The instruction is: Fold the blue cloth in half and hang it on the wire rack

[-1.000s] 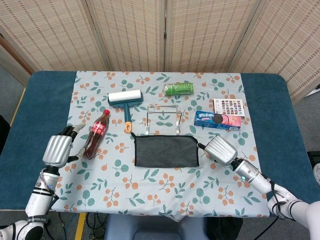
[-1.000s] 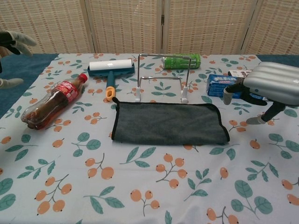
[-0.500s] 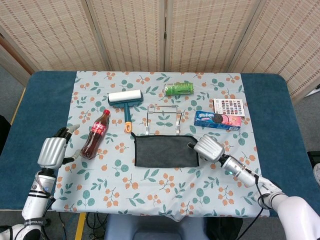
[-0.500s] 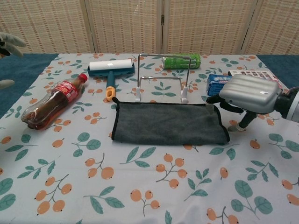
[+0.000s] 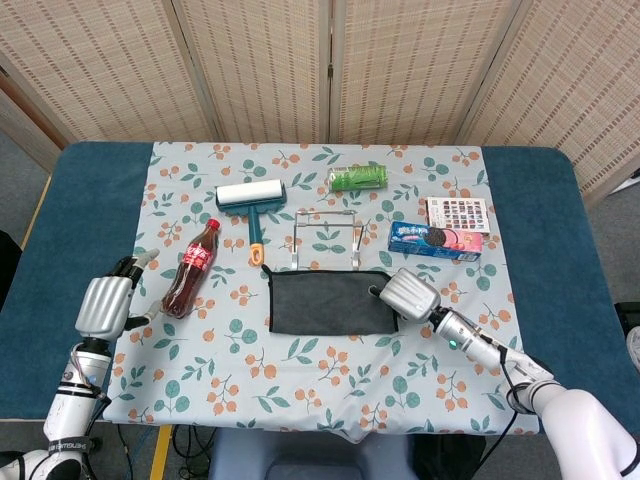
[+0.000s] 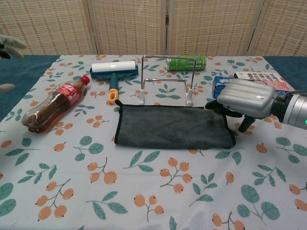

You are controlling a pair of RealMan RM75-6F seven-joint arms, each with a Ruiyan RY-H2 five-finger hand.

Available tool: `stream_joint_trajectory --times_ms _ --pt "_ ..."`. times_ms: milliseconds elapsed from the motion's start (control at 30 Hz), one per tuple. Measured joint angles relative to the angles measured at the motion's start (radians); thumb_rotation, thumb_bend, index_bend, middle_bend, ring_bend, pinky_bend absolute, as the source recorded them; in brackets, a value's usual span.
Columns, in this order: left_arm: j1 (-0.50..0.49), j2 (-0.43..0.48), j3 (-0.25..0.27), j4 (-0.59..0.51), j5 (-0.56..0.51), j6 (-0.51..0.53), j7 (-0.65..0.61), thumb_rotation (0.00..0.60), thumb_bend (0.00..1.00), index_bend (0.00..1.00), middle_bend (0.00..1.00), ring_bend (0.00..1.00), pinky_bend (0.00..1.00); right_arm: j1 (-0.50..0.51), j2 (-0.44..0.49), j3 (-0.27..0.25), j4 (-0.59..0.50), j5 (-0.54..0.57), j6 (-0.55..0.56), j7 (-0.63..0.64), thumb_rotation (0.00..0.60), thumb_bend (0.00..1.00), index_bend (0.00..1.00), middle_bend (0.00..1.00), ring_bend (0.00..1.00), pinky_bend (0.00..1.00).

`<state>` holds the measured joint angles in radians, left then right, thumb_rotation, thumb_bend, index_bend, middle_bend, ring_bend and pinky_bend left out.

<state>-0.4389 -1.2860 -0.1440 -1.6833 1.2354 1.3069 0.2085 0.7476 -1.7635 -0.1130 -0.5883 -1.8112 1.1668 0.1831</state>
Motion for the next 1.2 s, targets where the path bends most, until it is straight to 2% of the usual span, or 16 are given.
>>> stream_joint_trajectory --times_ms 433,1200 --pt "0.01 0.006 -0.002 -0.011 0.012 -0.008 0.007 0.6 0.29 0.1 0.21 0.19 0.45 0.014 -0.003 -0.009 -0.011 0.012 -0.012 -0.003 0.6 0.21 0.47 0.86 0.86 1.0" --pt "0.015 0.012 -0.007 -0.024 0.017 -0.029 0.015 0.6 0.29 0.1 0.2 0.19 0.45 0.023 -0.001 -0.014 -0.031 0.024 -0.004 -0.001 0.6 0.4 0.52 0.88 0.86 1.0"
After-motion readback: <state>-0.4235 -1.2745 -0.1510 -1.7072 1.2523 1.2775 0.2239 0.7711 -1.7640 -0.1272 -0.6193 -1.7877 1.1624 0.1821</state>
